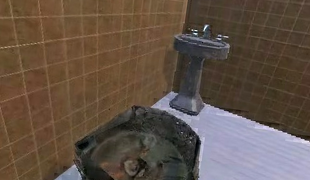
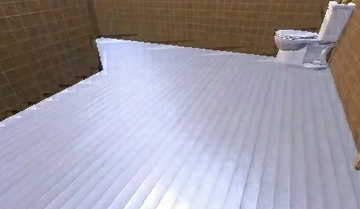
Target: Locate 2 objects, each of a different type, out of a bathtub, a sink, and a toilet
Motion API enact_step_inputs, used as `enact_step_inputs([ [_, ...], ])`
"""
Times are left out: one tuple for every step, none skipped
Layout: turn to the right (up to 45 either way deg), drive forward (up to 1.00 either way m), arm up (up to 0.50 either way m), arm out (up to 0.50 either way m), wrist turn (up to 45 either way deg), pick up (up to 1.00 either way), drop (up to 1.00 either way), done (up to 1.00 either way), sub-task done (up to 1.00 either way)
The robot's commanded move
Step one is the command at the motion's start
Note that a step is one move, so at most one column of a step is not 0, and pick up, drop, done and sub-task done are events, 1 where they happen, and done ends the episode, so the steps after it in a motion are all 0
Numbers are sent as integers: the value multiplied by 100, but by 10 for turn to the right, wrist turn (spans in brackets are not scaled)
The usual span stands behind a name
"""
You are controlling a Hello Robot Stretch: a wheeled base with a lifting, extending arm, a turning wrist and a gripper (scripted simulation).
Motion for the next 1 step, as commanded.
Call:
enact_step_inputs([
  [0,0,0,0,0,0,0,0,100],
])
